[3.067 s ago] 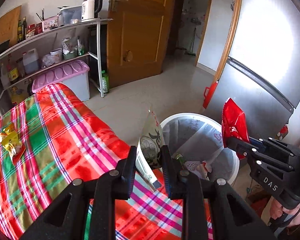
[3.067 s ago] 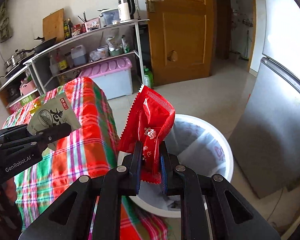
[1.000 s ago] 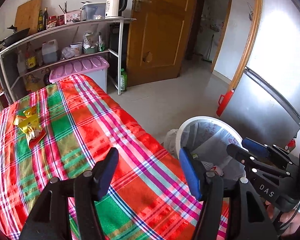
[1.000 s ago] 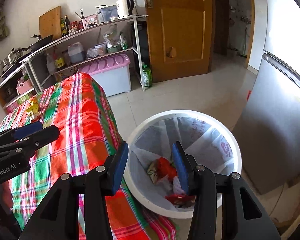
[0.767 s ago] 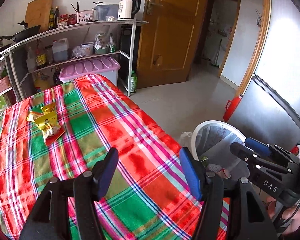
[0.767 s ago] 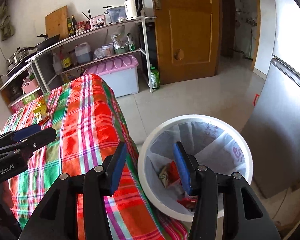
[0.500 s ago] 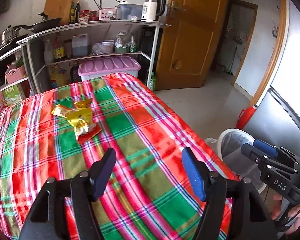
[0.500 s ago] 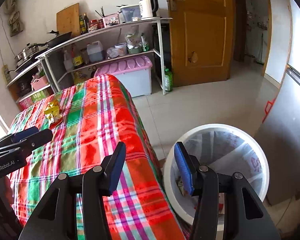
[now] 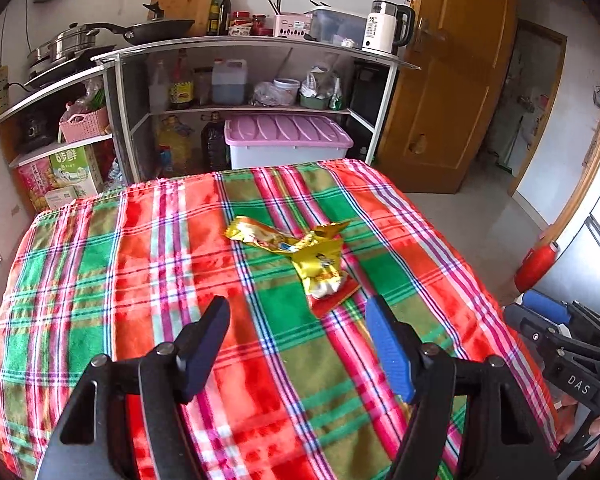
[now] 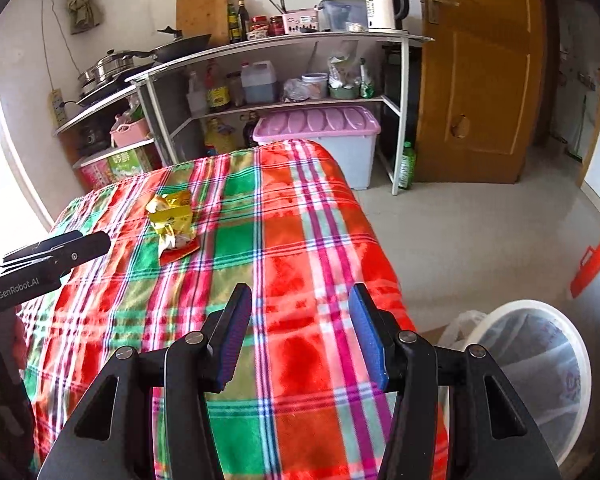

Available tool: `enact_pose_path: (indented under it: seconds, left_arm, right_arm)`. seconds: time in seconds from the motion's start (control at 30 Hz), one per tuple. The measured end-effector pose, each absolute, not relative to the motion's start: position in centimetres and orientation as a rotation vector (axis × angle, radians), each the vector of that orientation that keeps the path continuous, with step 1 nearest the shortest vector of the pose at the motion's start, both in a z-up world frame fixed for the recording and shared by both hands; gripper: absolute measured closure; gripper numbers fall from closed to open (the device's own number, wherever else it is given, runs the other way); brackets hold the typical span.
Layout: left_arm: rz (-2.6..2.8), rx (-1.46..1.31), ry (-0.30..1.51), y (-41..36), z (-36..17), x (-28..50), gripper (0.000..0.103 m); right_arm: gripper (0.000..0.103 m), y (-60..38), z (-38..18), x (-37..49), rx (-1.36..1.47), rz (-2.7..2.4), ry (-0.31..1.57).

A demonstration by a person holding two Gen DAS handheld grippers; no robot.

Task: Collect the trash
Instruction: 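Move both tools back over the table toward the remaining gold wrappers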

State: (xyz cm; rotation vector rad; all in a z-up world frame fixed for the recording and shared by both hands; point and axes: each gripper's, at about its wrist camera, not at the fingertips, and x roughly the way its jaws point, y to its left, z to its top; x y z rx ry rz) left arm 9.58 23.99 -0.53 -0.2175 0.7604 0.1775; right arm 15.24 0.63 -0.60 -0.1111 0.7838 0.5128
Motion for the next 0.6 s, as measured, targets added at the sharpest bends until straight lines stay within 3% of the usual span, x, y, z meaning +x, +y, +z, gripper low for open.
enact_pose_path:
  seconds: [0.6]
  left_arm:
    - [0.222, -0.220, 0.801, 30.4, -2.3, 13.5, 0.029]
  right_arm:
    - [0.051, 13.3, -3.8, 19.0, -0.209, 0.741, 0.851]
